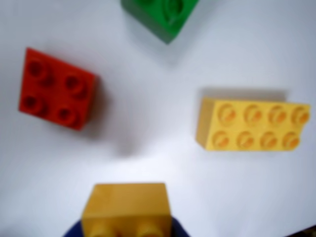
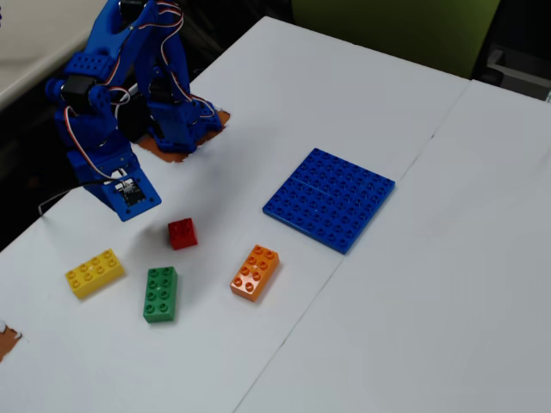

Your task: Pick up the 2x2 yellow block and go up the 8x8 blue block.

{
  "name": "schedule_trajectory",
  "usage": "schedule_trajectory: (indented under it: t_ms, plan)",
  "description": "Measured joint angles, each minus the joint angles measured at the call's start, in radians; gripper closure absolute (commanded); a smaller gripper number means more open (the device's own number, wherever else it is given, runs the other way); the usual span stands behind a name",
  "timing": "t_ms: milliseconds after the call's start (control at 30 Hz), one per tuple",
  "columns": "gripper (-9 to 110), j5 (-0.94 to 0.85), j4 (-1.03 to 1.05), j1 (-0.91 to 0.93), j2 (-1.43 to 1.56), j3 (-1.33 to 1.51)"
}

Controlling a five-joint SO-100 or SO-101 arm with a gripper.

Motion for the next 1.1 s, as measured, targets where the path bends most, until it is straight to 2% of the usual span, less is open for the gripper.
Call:
schedule_trajectory:
  t_ms: [467, 700, 1100]
  plan:
    - [101, 0.161, 0.431, -0.221, -0.132, -0.578]
    - [101, 0.262, 0.451, -0.388, -0.13, -0.635]
    - [101, 0.58, 0.453, -0.706, -0.202, -0.77]
